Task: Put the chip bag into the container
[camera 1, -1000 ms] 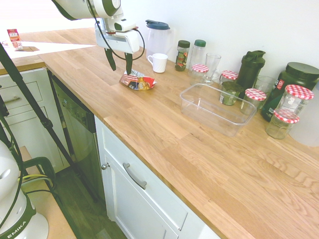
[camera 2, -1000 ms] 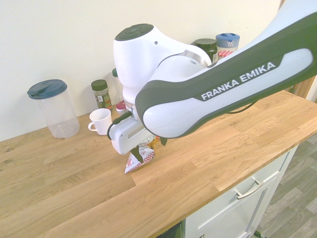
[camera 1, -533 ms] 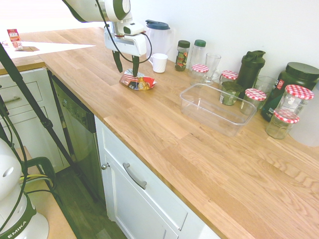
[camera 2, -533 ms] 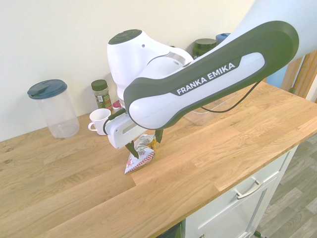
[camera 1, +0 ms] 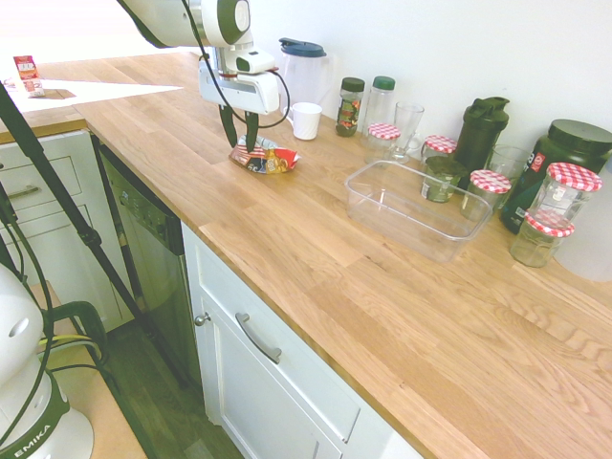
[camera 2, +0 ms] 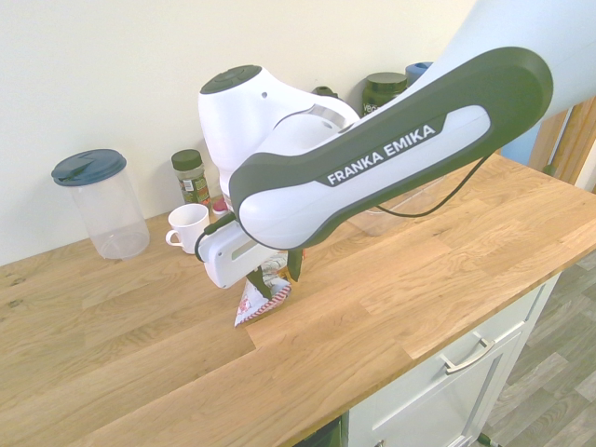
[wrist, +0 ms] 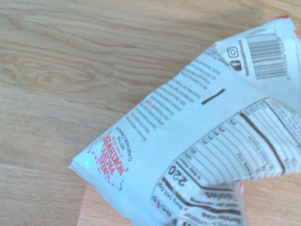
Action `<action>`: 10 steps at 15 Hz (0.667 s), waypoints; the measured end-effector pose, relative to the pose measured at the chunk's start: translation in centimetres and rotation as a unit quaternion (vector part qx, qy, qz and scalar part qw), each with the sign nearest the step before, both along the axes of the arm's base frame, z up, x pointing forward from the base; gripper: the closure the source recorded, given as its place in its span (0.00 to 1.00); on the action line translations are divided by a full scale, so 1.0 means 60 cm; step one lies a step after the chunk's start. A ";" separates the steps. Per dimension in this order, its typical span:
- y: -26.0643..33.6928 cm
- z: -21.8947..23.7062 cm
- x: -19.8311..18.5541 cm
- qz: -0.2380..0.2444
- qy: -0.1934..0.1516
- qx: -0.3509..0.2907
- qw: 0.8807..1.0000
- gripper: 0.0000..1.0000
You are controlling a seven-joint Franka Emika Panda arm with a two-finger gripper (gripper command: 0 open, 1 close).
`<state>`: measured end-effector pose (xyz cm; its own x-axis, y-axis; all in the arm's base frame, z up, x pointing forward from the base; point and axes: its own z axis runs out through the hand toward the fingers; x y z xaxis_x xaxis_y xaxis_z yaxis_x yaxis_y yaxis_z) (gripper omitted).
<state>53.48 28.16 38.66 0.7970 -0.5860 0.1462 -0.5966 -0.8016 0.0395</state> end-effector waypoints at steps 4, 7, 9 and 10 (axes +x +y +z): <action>0.006 -0.004 -0.002 0.008 0.002 0.001 1.000 1.00; 0.011 -0.008 -0.005 0.011 0.004 0.000 1.000 1.00; 0.008 -0.009 -0.003 0.009 0.005 0.000 1.000 1.00; 0.005 -0.009 -0.002 0.009 0.005 0.000 1.000 1.00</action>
